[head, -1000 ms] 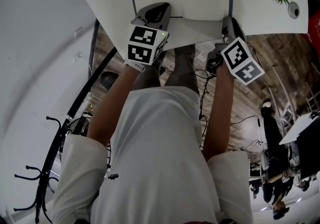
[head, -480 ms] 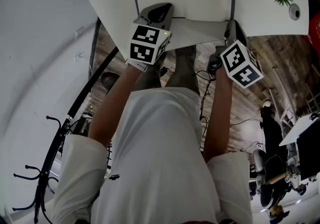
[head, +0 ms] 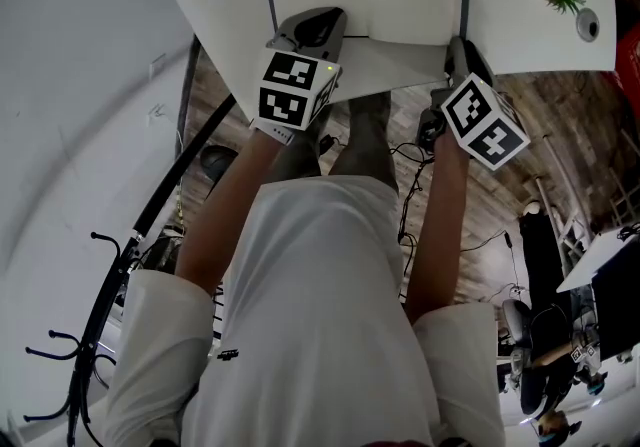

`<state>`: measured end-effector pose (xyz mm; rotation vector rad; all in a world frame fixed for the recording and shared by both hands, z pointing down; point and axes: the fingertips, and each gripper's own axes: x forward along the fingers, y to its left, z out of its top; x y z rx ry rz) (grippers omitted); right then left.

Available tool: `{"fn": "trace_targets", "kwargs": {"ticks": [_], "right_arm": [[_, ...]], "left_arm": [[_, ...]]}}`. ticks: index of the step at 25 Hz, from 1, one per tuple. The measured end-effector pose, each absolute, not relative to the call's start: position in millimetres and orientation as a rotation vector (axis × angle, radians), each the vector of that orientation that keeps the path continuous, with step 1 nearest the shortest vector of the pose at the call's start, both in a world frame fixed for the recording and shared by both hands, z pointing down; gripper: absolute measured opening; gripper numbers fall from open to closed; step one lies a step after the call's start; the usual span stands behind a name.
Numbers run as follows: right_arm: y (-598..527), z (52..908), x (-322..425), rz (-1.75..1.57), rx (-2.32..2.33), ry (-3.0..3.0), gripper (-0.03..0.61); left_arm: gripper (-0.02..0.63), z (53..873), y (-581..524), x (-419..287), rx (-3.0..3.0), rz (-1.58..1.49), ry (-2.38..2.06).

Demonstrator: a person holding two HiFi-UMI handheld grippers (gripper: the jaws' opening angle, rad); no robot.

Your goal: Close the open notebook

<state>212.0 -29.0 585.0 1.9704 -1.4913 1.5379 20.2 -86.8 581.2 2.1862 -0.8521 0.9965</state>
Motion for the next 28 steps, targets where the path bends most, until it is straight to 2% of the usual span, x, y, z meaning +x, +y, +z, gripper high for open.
{"fn": "trace_targets", "kwargs": {"ticks": [3,5,12,28], "right_arm": [[-29,585,216,1.674,1.991,-1.513,0.062],[-28,586,219,1.763,1.998,-1.528,0.017],[-27,588,218,1.612,1.928,-1.494,0.018],[-31,542,210,1.556,2.023,-1.633,0.009]], "left_arm": [[0.009,581,-86,20,2.186,0.995,-0.851],[0.009,581,-86,20,2.186,0.995,-0.850],[0.009,580,-87,19,2.193,0.994,-0.856],[0.009,579,-86,18,2.176,1.015,-0.840]]}}
